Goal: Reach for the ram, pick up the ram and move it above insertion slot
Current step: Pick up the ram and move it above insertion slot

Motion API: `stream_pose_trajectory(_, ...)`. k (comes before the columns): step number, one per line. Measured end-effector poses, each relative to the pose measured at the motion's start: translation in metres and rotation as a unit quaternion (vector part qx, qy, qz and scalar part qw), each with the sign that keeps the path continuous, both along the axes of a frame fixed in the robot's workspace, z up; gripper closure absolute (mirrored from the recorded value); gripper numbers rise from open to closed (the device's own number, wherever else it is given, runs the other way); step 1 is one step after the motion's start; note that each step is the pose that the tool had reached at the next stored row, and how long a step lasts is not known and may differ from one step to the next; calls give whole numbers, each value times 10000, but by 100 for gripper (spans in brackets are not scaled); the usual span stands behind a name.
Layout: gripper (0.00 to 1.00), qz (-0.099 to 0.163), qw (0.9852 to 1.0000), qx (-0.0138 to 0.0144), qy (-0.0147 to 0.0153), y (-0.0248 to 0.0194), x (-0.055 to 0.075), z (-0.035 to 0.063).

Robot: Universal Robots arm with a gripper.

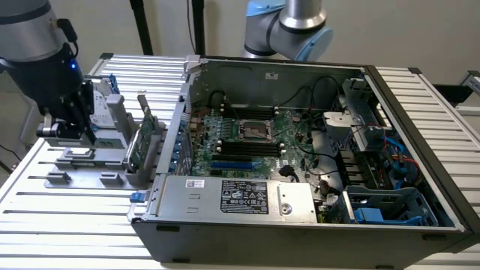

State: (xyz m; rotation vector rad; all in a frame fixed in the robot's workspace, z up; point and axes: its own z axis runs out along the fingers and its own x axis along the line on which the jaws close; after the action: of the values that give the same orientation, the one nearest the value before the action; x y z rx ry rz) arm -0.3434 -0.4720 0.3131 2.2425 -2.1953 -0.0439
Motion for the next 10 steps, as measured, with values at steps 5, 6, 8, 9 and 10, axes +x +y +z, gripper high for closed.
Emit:
stream_pose_trajectory(5,87,0,10000,0,7,0,229,229)
stream_pose_trajectory(6,87,0,10000,1,8,0,274,273)
stream_pose_trajectory(8,87,0,10000,0,10,0,364,364)
stream_pose_trajectory(9,87,0,10000,0,10,0,409,409)
stream_pose_trajectory(10,87,0,10000,0,11,0,455,455)
